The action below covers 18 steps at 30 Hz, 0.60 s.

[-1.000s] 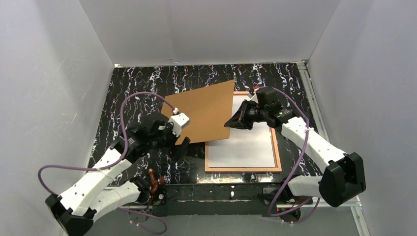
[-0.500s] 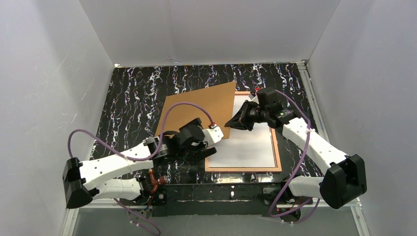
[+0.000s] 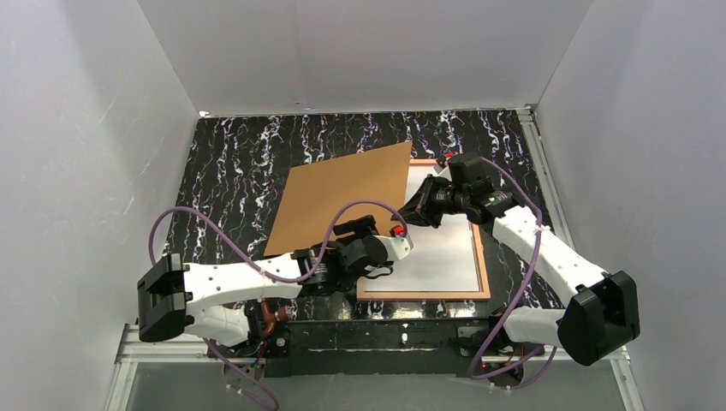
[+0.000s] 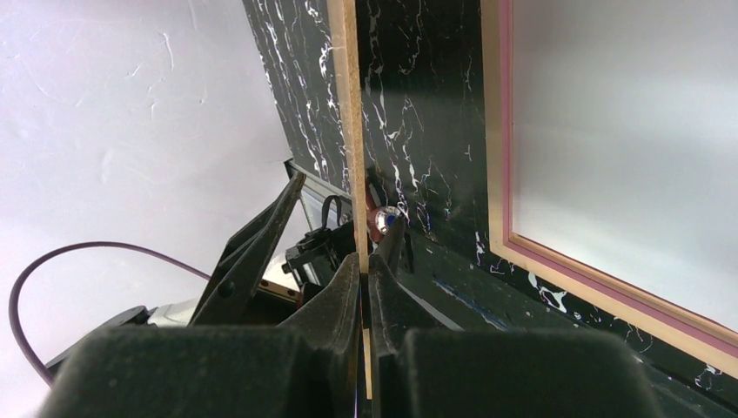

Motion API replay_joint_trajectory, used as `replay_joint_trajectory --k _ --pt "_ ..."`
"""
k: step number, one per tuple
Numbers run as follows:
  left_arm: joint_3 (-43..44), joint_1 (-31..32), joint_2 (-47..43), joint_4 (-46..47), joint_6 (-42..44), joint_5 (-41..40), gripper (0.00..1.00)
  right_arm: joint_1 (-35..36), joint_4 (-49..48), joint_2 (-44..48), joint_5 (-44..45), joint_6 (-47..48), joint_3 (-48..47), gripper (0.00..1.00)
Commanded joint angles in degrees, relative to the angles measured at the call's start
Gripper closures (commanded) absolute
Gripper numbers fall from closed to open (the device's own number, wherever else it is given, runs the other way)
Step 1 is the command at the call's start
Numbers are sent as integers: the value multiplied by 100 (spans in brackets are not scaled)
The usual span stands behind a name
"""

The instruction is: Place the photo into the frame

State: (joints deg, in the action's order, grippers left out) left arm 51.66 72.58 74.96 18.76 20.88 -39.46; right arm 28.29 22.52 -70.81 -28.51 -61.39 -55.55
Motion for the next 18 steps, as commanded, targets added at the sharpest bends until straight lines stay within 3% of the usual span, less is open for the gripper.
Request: replay_joint_trajectory --k 1,8,14,18 --pt "-117 55 92 224 99 -858 37 13 -166 156 -126 -71 28 99" --pt "-184 55 101 344 -115 -1059 74 10 -195 136 -228 80 46 95" --pt "-131 55 118 240 -221 -1260 99 15 -359 102 -395 183 90 88" --pt "-90 55 78 92 -291 -1417 100 11 -315 202 -333 311 91 60"
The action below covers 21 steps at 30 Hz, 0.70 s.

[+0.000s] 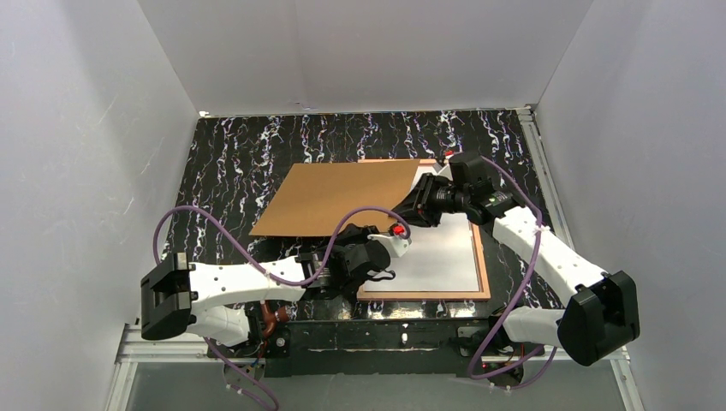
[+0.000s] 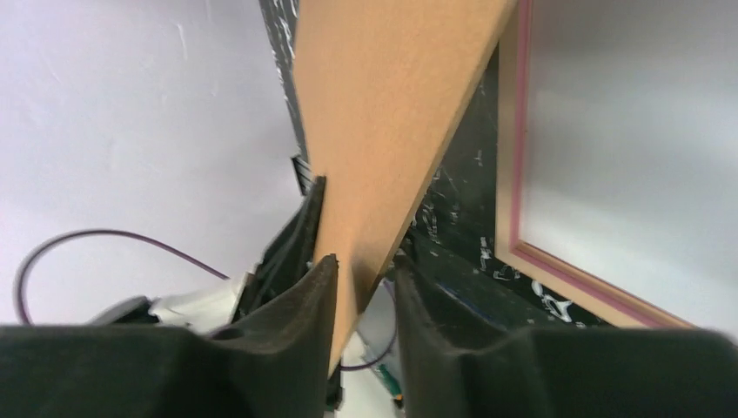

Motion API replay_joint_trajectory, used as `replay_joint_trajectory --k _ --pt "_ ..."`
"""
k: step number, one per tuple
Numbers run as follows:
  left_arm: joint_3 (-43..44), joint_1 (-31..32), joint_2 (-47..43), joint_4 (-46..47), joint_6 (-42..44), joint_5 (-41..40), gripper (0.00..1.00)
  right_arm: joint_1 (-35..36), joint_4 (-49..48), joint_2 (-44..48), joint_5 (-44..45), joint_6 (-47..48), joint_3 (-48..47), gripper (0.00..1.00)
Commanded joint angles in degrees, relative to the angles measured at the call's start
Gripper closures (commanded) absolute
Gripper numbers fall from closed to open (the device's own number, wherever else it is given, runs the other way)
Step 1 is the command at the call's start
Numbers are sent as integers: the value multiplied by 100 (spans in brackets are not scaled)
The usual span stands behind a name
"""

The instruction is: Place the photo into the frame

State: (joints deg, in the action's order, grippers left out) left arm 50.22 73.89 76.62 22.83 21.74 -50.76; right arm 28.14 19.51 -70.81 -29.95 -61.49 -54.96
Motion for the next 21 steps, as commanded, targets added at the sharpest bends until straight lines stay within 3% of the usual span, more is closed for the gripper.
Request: replay_joint_trajectory --k 1,4,7,15,21 --pt "62 -76 -117 -340 -403 -325 100 25 25 252 -148 368 23 50" --pt "93 -76 -276 -549 -565 -386 100 25 343 435 143 594 -81 23" --pt "210 -76 -434 -927 -794 -312 100 26 688 716 584 848 -215 10" --pt "1042 -93 -740 -2517 -1392 -27 100 -30 1225 1430 1420 1259 -393 4" --pt "1871 -122 -985 -3346 -1439 105 100 -97 919 1907 1489 1376 -259 4"
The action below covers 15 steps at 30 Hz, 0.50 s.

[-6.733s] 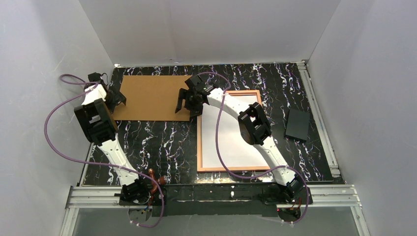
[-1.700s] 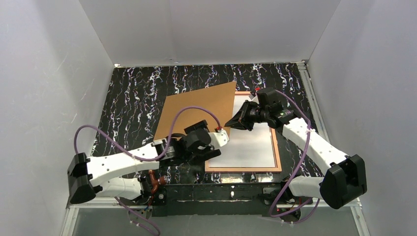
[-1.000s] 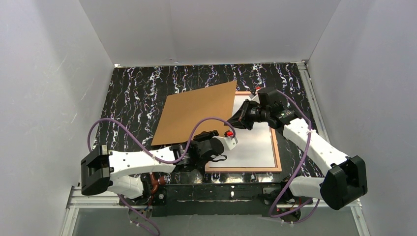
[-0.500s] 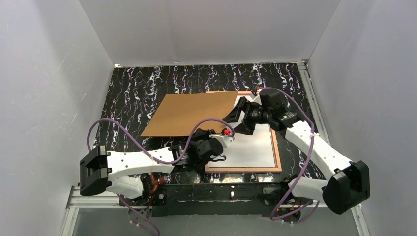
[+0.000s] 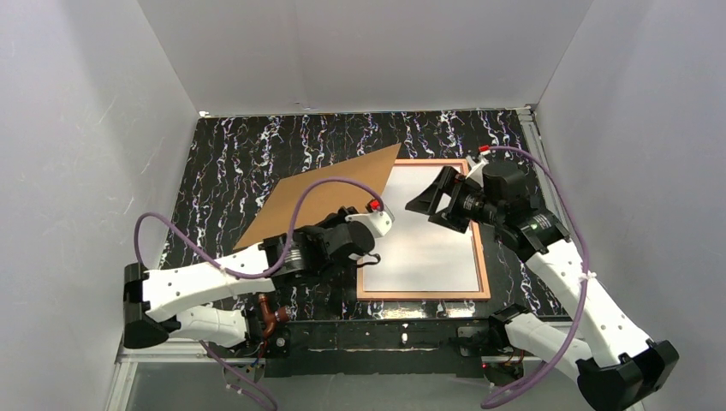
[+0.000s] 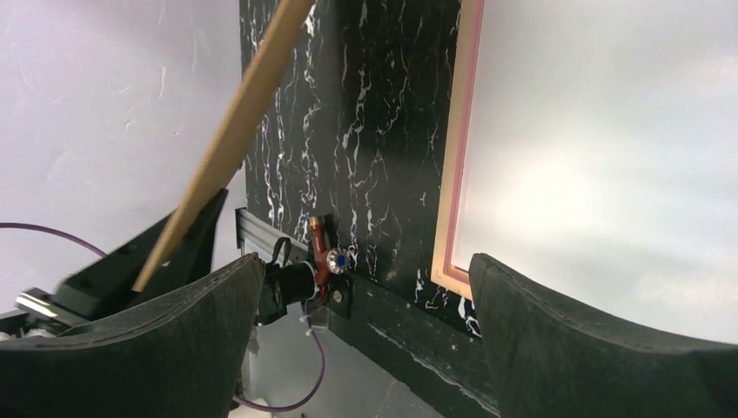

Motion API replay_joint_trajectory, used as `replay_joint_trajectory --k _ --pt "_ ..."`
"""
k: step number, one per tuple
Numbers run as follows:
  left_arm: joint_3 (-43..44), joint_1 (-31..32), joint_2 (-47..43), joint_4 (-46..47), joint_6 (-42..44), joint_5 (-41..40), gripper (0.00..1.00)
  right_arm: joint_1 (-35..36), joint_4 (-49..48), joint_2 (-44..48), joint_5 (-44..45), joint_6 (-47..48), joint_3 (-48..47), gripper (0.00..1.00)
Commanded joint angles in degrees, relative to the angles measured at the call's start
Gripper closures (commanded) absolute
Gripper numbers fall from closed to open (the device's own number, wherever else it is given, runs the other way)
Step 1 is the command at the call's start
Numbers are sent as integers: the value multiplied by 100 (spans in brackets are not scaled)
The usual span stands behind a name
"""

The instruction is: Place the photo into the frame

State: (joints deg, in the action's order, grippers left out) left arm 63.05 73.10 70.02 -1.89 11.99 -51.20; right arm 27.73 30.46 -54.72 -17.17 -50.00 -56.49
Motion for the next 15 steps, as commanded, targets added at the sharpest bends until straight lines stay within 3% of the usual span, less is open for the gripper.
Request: replay_joint_trajectory --k 1,9,15 --pt "724 -45 -370 -969 -453 187 100 -64 -251 364 209 258 -71 4" --pt "1859 -52 -720 -1677 -553 534 100 -103 -536 506 -16 543 70 3" --pt "2698 -55 -840 -2220 -129 792 100 -111 -909 524 -386 736 235 3"
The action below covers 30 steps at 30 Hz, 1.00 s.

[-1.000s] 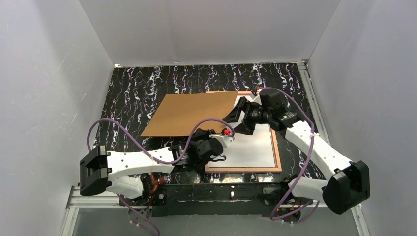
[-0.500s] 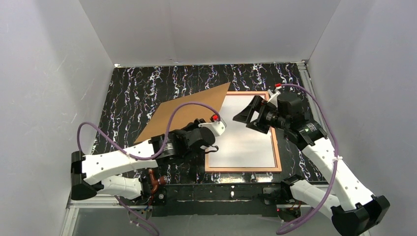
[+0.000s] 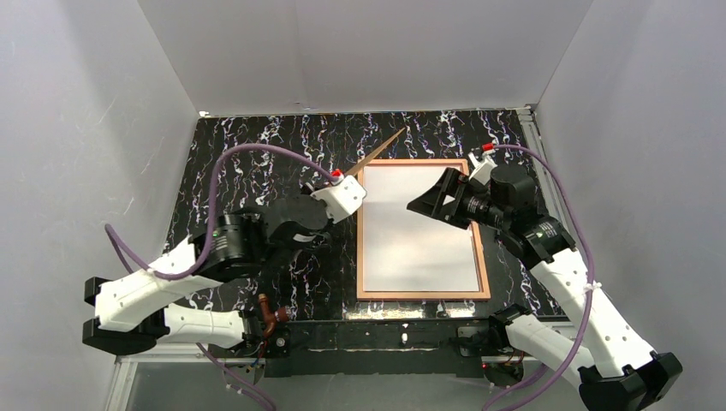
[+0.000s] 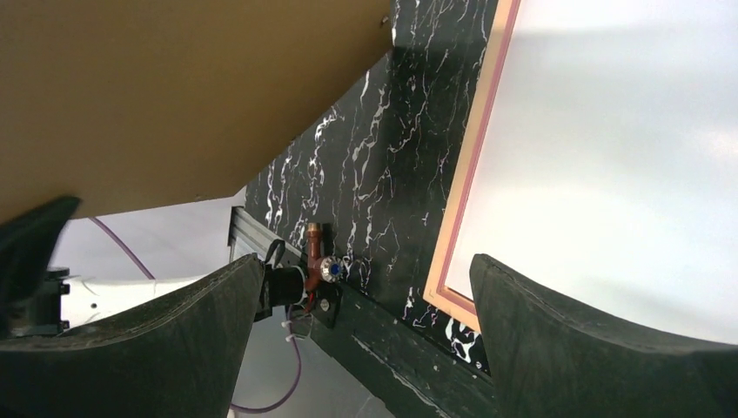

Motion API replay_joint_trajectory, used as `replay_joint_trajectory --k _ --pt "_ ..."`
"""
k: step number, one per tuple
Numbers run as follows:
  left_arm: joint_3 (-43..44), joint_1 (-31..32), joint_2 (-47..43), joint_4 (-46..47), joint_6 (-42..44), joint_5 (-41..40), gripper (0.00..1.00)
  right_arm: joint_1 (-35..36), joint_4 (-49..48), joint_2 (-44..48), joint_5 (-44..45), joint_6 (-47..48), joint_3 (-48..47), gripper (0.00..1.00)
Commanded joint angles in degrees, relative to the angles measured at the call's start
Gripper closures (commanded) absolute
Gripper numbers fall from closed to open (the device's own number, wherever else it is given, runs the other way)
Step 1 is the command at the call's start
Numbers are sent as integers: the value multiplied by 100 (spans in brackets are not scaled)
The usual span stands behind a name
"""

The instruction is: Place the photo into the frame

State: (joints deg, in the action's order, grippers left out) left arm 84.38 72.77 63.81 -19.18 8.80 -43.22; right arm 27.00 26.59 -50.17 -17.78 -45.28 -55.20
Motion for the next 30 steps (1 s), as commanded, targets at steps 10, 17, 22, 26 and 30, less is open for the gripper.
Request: replay_joint_trajectory --k 10,17,22,26,30 --pt "1585 -19 -431 -965 101 696 100 -55 -1027 165 -709 634 381 4" --pt "1882 -17 -670 -1032 -593 1623 100 -111 -1340 264 -1006 1266 548 2" --pt "1773 -18 -897 -962 -1141 2120 100 -228 -1722 300 -1475 1518 699 2" --pt "1539 -18 -1136 -745 -1519 2384 100 -442 -2124 257 -2042 1477 943 2" --pt "1273 -22 -1371 -403 -1846 2572 100 -793 -3065 282 -2946 1105 1419 2"
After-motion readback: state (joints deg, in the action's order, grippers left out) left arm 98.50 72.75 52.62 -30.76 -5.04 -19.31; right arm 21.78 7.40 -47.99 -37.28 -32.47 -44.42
